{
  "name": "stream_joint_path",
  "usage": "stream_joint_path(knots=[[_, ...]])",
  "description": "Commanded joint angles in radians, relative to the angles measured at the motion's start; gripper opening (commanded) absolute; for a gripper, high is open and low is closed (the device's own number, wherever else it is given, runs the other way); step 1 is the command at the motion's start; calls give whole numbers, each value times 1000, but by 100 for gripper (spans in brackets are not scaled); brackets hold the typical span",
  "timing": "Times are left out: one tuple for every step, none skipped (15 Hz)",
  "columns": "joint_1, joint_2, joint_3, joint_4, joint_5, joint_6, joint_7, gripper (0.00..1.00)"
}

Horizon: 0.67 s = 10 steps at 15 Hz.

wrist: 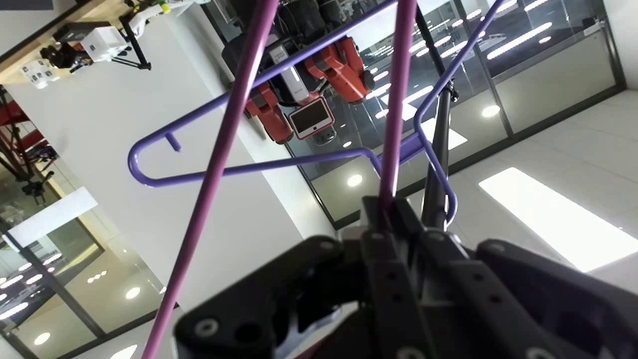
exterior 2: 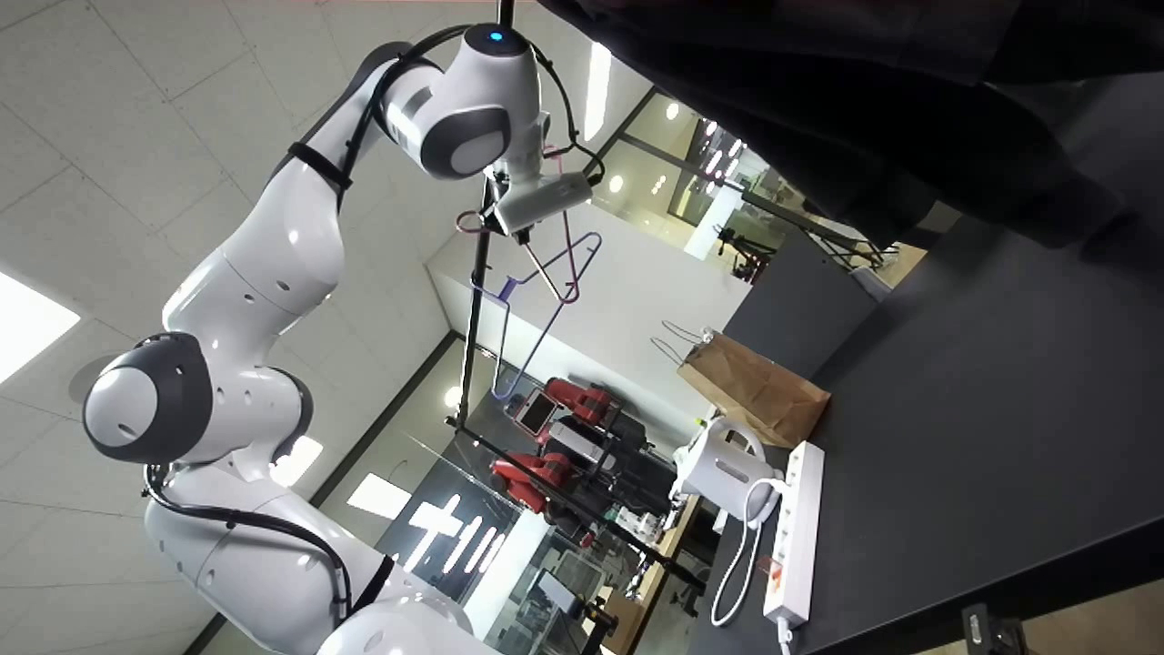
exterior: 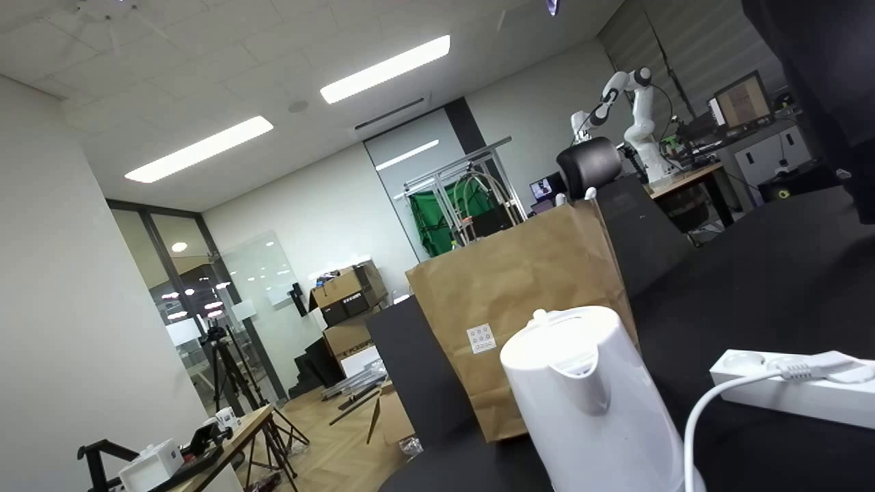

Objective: Put the pink hanger on the rack.

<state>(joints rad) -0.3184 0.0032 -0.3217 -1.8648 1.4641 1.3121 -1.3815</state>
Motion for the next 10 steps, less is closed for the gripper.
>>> stream_joint_path(knots=[[-9, 24, -7, 62, 27, -27, 60, 2], [-10, 28, -7, 66, 31, -25, 63, 2], [-11, 31, -7, 71, 36, -24, 67, 2], [-12, 36, -8, 77, 43, -23, 72, 2], [-12, 41, -7, 82, 49, -22, 76, 2], [-13, 47, -7, 87, 52, -22, 81, 2], [-15, 53, -7, 92, 54, -23, 87, 2], [-16, 59, -7, 95, 55, -21, 96, 2], [-17, 66, -7, 99, 57, -20, 109, 2], [-18, 75, -8, 104, 58, -22, 129, 2]])
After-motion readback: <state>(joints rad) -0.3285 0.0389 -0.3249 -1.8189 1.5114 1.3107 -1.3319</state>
